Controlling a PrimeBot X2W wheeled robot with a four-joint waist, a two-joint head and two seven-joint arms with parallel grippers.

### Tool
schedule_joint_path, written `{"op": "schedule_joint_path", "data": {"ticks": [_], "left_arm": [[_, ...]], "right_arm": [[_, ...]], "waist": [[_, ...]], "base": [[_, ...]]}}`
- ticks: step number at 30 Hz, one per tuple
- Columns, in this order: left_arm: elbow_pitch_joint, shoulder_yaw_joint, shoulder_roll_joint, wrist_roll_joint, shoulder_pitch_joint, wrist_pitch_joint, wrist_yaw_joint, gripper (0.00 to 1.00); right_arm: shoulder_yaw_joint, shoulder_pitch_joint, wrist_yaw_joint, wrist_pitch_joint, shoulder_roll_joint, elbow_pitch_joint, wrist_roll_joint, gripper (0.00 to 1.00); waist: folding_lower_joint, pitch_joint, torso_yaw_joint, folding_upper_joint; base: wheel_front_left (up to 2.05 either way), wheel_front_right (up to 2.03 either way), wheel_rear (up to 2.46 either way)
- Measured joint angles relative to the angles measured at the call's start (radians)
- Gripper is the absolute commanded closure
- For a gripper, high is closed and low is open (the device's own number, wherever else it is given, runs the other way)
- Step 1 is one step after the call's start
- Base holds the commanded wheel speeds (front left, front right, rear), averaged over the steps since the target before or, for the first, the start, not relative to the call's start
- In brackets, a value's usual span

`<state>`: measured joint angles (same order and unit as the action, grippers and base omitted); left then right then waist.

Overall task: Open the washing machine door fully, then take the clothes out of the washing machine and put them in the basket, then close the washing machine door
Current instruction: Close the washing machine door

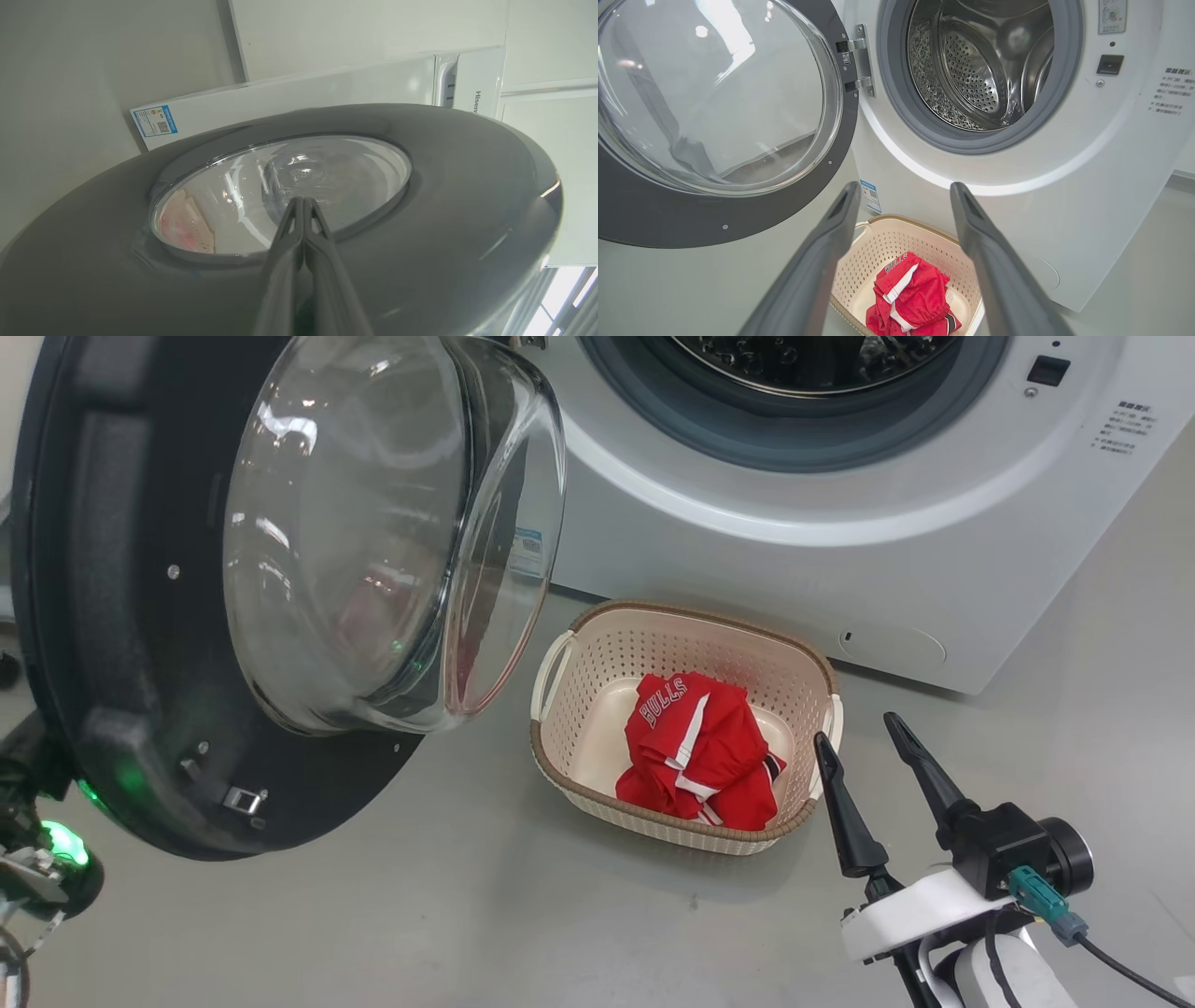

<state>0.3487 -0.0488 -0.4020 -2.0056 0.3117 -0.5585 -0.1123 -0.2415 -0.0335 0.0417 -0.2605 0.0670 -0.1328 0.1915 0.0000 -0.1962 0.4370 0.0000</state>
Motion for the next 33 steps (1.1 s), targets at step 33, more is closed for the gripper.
{"op": "schedule_joint_path", "data": {"ticks": [33], "left_arm": [[-0.310,0.052,0.077,0.002,-0.138,-0.224,-0.008,1.00]], "right_arm": [[-0.031,-0.047,-0.001,0.000,-0.008,0.043,0.010,0.00]], "waist": [[0.0000,-0.029,-0.196,0.0000]], "base": [[0.00,0.00,0.00]]}}
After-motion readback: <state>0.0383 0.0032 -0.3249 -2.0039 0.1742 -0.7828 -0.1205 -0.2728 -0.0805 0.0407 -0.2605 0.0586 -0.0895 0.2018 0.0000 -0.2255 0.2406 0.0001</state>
